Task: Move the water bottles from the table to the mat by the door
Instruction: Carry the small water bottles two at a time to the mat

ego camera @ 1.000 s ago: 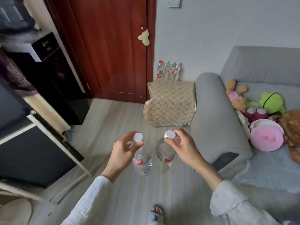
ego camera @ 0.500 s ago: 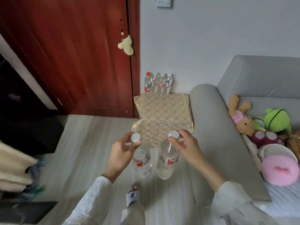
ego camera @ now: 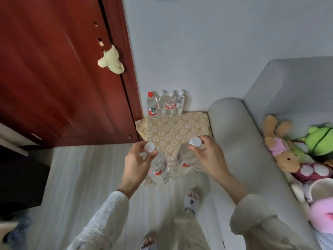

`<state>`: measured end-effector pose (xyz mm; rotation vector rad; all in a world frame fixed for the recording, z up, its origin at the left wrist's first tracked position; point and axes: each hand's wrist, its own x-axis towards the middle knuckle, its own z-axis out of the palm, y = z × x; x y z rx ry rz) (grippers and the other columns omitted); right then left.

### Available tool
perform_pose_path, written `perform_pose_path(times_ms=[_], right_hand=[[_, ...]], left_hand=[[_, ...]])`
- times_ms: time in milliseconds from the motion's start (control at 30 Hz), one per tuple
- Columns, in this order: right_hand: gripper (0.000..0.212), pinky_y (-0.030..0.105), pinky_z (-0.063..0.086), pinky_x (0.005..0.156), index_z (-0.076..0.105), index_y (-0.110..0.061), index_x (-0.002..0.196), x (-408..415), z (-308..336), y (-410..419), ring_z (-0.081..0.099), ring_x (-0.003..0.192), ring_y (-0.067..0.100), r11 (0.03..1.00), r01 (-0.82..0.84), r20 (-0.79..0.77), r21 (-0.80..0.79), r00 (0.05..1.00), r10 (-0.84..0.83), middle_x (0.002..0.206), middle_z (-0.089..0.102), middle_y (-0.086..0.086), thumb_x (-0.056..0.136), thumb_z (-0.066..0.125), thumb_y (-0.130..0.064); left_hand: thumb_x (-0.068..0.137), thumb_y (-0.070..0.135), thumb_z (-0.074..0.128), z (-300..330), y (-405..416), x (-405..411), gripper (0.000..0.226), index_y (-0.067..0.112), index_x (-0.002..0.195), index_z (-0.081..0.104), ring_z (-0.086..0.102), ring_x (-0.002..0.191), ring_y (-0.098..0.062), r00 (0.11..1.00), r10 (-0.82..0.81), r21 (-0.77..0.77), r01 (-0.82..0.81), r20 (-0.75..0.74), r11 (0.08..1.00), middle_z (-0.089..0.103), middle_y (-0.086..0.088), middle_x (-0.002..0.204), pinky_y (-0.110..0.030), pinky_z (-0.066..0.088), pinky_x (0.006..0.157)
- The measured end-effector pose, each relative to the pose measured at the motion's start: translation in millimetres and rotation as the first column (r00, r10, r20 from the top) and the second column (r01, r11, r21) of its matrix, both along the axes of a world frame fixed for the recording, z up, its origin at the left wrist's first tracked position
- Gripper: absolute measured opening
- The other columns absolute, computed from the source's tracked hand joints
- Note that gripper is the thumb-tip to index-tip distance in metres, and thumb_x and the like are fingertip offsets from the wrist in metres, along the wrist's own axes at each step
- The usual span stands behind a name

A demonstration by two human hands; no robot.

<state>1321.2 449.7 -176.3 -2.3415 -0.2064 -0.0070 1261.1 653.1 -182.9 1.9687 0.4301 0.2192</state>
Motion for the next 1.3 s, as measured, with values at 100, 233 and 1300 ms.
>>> perform_pose_path(times_ms=[100, 233, 1300], right_hand=[[0.036, 0.039, 0.049, 0.075, 0.057, -0.010, 0.102, 63.9, -15.0, -11.8, 0.060, 0.090, 0.024, 1.000, -0.001, -0.023, -0.029, 1.000, 0.001, 0.102, 0.060, 0.007, 0.079, 0.063, -0.038], [0.039, 0.038, 0.049, 0.077, 0.057, -0.011, 0.102, 148.1, -36.0, -34.7, 0.058, 0.092, 0.022, 0.999, -0.029, -0.076, -0.045, 0.997, 0.026, 0.102, 0.060, 0.005, 0.079, 0.062, -0.042], [0.032, 0.031, 0.043, 0.074, 0.046, -0.020, 0.091, 498.5, -215.2, -55.3, 0.050, 0.084, 0.016, 0.994, 0.082, -0.446, 0.073, 0.894, -0.041, 0.101, 0.047, -0.001, 0.072, 0.071, -0.028]], left_hand=[[0.077, 0.023, 0.069, -12.0, -8.1, 57.7, 0.028, 0.015, 0.102, 0.058, 0.054, 0.082, 0.001, 1.000, 0.011, 0.018, -0.010, -0.029, 1.000, 0.059, 0.010, 0.089, -0.003, 0.039, 0.063], [0.071, 0.030, 0.073, -28.0, -28.4, 136.0, 0.027, 0.026, 0.093, 0.058, 0.053, 0.080, 0.011, 0.993, 0.072, 0.019, -0.070, -0.090, 0.997, 0.059, 0.020, 0.082, -0.004, 0.040, 0.064], [0.074, 0.016, 0.069, -194.0, -125.4, 512.9, 0.027, 0.015, 0.089, 0.046, 0.047, 0.072, -0.008, 0.957, 0.044, 0.157, 0.002, -0.286, 0.988, 0.051, -0.003, 0.091, -0.011, 0.037, 0.057]])
